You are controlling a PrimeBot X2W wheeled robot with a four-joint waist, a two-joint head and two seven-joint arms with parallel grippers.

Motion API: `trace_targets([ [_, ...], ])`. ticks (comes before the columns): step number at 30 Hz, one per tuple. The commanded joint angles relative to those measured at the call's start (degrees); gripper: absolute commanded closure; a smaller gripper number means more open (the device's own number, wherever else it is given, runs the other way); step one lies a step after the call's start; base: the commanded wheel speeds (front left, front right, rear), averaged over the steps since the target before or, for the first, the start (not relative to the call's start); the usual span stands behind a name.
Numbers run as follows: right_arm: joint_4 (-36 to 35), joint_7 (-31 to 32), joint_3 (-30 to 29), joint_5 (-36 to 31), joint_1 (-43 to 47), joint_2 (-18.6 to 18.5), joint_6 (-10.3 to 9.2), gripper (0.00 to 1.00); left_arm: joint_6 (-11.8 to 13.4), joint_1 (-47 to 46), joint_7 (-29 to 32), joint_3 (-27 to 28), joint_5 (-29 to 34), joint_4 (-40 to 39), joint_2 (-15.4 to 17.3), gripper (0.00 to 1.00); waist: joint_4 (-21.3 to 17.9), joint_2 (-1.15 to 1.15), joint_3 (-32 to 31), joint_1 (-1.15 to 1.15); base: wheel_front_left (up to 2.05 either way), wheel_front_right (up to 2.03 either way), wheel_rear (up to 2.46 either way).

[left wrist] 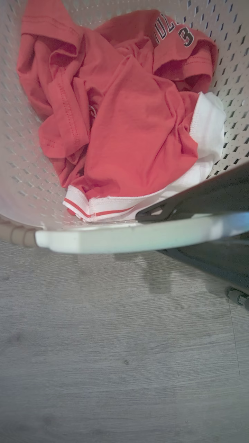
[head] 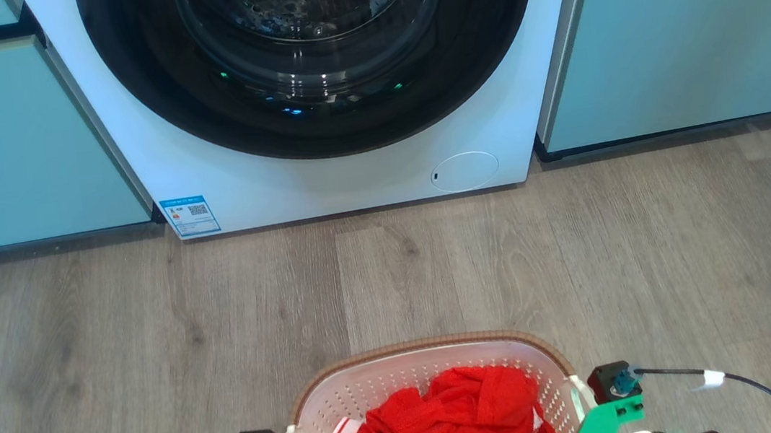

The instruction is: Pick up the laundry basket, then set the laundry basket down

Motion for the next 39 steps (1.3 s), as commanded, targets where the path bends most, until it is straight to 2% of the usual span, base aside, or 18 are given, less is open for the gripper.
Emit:
trace_targets([
  [1,-0.38,-1.1,1.2,0.23,-1.13,-0.01,-0.09,1.0,0.68,-2.95,-1.05,0.86,-0.62,0.3,1.56,1.0,-0.08,0.0,-0.03,0.0,0.0,0.0,0.0],
  [24,0.24,-1.64,3.93,2.48,-3.53,-0.01,-0.09,1.0,0.7,-5.25,-1.64,-0.81,-2.1,1.11,1.56,1.0,-0.63,0.0,2.26,0.0,0.0,0.0,0.0],
  [32,0.9,-3.09,4.08,2.32,-8.77,-0.01,-0.09,1.0,1.04,-10.39,-2.81,-0.58,-2.08,1.52,1.57,1.0,-0.58,0.0,8.57,0.0,0.0,0.0,0.0],
  [39,1.98,-5.28,3.8,1.21,-16.47,-0.01,-0.09,1.0,1.98,-18.22,-5.06,-0.22,-0.97,1.66,1.79,1.0,-0.25,0.0,18.29,0.0,0.0,0.0,0.0],
])
